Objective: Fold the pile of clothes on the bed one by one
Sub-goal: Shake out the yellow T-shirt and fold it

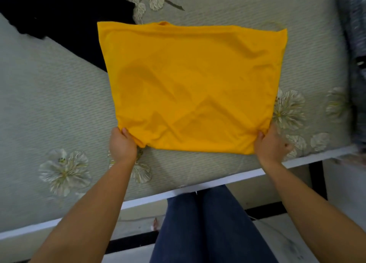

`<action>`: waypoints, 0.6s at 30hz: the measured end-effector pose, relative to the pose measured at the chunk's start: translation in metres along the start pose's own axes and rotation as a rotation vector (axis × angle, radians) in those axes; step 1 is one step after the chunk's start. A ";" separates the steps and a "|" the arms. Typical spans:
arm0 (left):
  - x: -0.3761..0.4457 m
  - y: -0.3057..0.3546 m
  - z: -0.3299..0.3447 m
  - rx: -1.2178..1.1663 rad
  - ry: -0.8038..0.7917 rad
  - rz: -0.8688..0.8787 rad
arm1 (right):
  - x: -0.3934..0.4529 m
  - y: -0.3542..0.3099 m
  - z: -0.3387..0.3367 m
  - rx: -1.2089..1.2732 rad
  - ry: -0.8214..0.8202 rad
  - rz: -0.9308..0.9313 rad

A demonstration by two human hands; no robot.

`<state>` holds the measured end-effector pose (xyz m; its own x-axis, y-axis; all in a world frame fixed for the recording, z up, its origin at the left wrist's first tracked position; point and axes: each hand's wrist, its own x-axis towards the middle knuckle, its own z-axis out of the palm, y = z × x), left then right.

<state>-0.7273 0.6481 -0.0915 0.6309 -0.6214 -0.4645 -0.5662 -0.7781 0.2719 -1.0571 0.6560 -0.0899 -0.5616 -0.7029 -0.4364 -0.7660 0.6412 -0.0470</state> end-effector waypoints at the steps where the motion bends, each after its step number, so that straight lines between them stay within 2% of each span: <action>1: 0.000 -0.003 -0.002 0.011 -0.008 0.016 | 0.001 0.001 -0.003 0.010 0.004 -0.007; 4: -0.004 -0.020 -0.012 0.077 -0.046 0.051 | 0.008 0.009 -0.015 -0.042 0.052 -0.023; 7: -0.019 -0.039 -0.016 0.161 -0.150 0.076 | 0.012 0.022 -0.025 -0.093 0.047 -0.037; 14: -0.078 -0.064 -0.002 0.187 -0.335 -0.018 | 0.001 0.045 -0.023 -0.173 -0.002 0.031; 16: -0.090 -0.065 0.000 0.286 -0.301 0.050 | 0.002 0.047 -0.023 -0.179 0.012 0.071; 18: -0.099 -0.061 -0.001 0.394 -0.200 0.140 | 0.002 0.044 -0.024 -0.157 0.006 0.108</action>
<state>-0.7552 0.7569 -0.0610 0.4411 -0.6582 -0.6100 -0.8216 -0.5697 0.0206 -1.0999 0.6754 -0.0717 -0.6447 -0.6347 -0.4260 -0.7402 0.6575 0.1405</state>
